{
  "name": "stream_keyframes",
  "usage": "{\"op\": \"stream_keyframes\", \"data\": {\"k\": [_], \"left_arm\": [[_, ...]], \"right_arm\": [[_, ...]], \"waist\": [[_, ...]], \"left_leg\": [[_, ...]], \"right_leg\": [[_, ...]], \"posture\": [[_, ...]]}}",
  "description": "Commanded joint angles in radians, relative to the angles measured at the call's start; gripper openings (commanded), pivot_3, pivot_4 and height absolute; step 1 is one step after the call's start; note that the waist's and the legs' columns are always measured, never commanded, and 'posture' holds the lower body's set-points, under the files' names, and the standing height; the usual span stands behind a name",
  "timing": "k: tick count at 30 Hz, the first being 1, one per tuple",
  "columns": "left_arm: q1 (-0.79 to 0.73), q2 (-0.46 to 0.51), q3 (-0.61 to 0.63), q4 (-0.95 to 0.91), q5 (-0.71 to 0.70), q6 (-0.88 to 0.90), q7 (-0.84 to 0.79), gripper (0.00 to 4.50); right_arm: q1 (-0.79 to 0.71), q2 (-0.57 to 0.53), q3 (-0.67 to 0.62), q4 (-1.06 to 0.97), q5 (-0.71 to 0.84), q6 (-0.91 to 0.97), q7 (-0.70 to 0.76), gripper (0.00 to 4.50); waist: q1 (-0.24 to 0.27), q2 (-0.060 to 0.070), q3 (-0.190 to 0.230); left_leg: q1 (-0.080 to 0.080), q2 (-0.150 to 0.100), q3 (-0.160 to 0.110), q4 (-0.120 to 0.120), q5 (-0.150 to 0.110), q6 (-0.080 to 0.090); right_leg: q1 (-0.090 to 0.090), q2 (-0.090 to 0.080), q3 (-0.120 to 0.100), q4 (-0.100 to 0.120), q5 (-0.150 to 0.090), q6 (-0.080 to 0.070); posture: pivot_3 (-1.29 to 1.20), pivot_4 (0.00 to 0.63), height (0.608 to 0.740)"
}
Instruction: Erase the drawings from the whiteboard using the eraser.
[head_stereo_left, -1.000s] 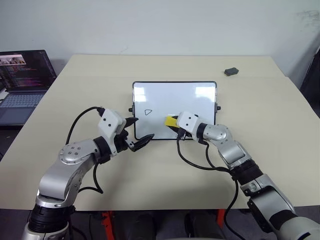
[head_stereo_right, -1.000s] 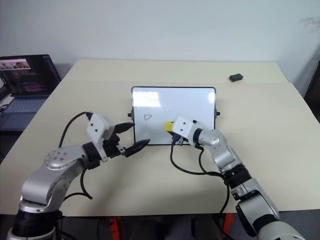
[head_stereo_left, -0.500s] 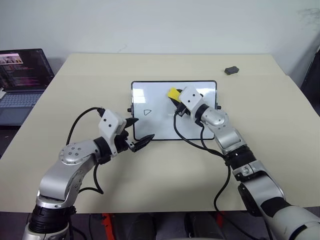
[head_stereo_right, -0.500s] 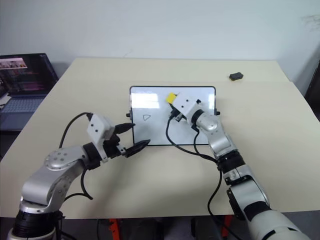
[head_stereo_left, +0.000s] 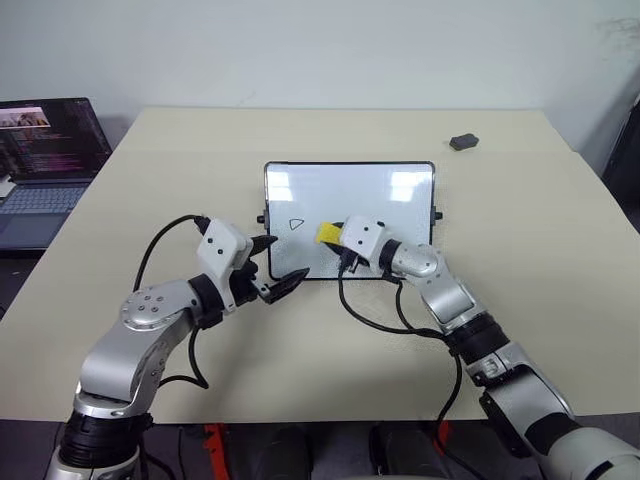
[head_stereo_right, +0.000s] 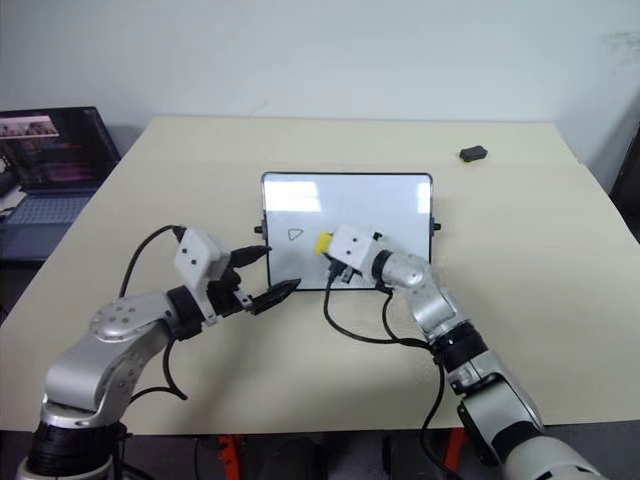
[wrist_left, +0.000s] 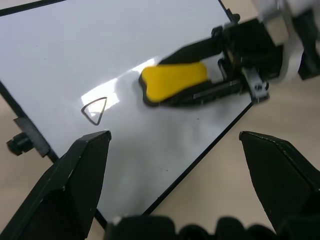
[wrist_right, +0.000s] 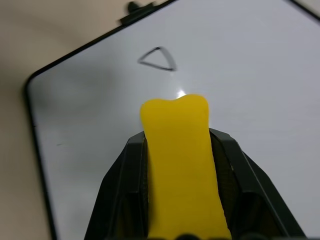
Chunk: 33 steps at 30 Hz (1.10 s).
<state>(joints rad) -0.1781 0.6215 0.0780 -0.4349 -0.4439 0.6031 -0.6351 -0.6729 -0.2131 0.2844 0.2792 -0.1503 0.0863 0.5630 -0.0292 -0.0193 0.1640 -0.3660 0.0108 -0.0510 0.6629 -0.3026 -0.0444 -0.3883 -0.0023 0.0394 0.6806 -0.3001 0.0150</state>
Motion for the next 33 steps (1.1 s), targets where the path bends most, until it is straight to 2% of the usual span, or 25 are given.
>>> {"op": "stream_keyframes", "data": {"k": [1, 4, 9, 13, 16, 25, 29, 33], "left_arm": [[0.009, -0.005, 0.030, -0.028, -0.001, -0.012, 0.020, 4.50], [0.038, -0.012, 0.056, -0.035, -0.010, -0.006, 0.043, 4.50], [0.080, -0.025, 0.094, -0.044, -0.017, 0.000, 0.076, 4.50], [0.104, -0.023, 0.124, -0.055, -0.024, 0.017, 0.101, 4.50], [0.118, -0.011, 0.150, -0.061, -0.024, 0.035, 0.116, 4.50], [0.077, 0.029, 0.218, -0.027, -0.039, 0.081, 0.126, 4.50], [0.063, 0.038, 0.237, -0.012, -0.061, 0.106, 0.111, 4.50], [0.061, 0.059, 0.240, 0.001, -0.059, 0.109, 0.098, 4.50]], "right_arm": [[0.036, -0.014, -0.085, -0.161, 0.100, 0.081, 0.027, 1.31], [0.135, -0.013, -0.135, -0.321, 0.229, 0.181, 0.075, 1.31], [0.311, -0.060, -0.151, -0.509, 0.332, 0.265, 0.122, 1.31], [0.384, -0.109, -0.127, -0.556, 0.312, 0.247, 0.128, 1.31], [0.381, -0.128, -0.101, -0.551, 0.278, 0.207, 0.123, 1.31], [0.167, -0.037, -0.004, -0.335, 0.151, 0.044, 0.051, 1.31], [0.026, 0.021, 0.020, -0.142, 0.075, -0.063, -0.012, 1.31], [-0.155, 0.056, 0.044, 0.145, -0.047, -0.239, -0.141, 1.31]], "waist": [[0.000, 0.000, 0.000], [0.000, 0.000, 0.000], [0.000, 0.000, 0.000], [-0.002, 0.000, 0.000], [-0.004, 0.000, 0.000], [-0.003, -0.001, 0.001], [-0.003, -0.001, 0.001], [-0.005, -0.001, 0.001]], "left_leg": [[-0.001, 0.000, 0.000, 0.000, 0.000, 0.000], [-0.001, 0.000, 0.000, -0.001, 0.000, 0.000], [-0.001, 0.000, 0.000, -0.001, -0.001, 0.000], [-0.001, 0.000, 0.000, 0.000, -0.001, 0.000], [0.001, 0.000, 0.000, -0.001, 0.000, 0.000], [0.001, 0.000, 0.000, 0.000, 0.000, 0.000], [0.001, 0.000, 0.001, -0.001, 0.000, 0.000], [0.000, 0.000, 0.001, -0.001, 0.000, 0.000]], "right_leg": [[0.000, 0.000, 0.000, -0.001, 0.000, 0.000], [-0.001, 0.000, 0.000, -0.002, 0.000, 0.000], [-0.001, 0.000, 0.000, -0.002, -0.001, 0.001], [0.000, -0.001, 0.001, 0.000, -0.001, 0.001], [0.001, 0.000, 0.001, 0.000, -0.001, 0.001], [0.000, 0.000, 0.000, 0.000, -0.001, 0.001], [0.000, 0.000, 0.001, -0.001, -0.001, 0.001], [-0.001, 0.000, 0.001, 0.000, -0.001, 0.001]], "posture": [[0.00, 0.150, 0.740], [0.00, 0.150, 0.740], [0.00, 0.150, 0.740], [0.00, 0.150, 0.740], [0.00, 0.150, 0.740], [0.00, 0.150, 0.740], [0.00, 0.150, 0.740], [0.00, 0.150, 0.740]]}}
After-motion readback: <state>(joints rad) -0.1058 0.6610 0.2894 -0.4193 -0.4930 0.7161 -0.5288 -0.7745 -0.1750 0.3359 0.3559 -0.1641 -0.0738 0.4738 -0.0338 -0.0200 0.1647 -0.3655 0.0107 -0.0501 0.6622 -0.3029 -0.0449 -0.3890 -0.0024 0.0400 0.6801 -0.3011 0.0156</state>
